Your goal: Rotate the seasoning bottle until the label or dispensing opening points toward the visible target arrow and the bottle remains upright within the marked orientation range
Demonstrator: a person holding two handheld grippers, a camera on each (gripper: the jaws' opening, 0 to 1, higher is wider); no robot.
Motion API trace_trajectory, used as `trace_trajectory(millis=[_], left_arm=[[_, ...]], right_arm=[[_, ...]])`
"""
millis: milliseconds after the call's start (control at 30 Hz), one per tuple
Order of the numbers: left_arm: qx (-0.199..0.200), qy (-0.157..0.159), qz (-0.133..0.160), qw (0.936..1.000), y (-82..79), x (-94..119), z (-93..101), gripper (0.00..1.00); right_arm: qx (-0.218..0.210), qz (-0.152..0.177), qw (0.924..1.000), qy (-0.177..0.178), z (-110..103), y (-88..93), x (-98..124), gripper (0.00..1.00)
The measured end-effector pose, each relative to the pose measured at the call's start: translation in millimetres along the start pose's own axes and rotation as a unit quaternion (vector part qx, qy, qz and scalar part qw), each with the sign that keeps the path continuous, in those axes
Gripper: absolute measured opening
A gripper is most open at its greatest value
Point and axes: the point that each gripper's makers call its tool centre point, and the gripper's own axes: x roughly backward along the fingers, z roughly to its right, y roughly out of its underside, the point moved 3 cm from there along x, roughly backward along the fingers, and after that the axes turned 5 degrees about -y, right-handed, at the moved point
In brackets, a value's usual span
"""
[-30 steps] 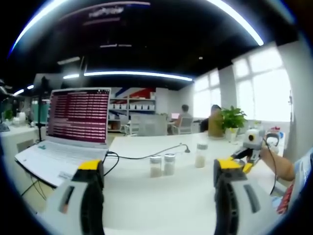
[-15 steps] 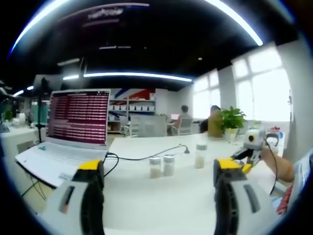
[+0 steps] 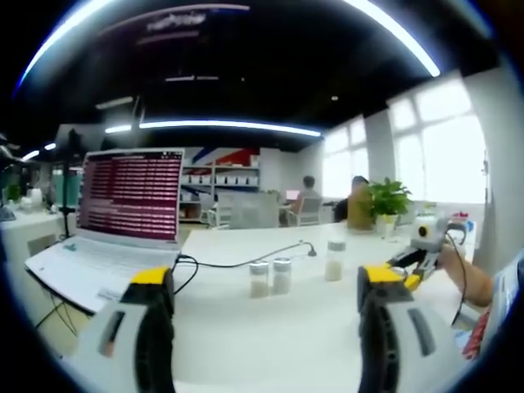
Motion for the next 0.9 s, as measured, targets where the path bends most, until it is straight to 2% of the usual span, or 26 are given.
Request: trace_trajectory(millis=[900], left_arm=[[0.001,-0.002,-0.002,1.0,0.3,0.4,0.5,0.98]], right_arm=[[-0.008,0.005,0.998,0.063,-1.9,0.8,2.1,0.41]])
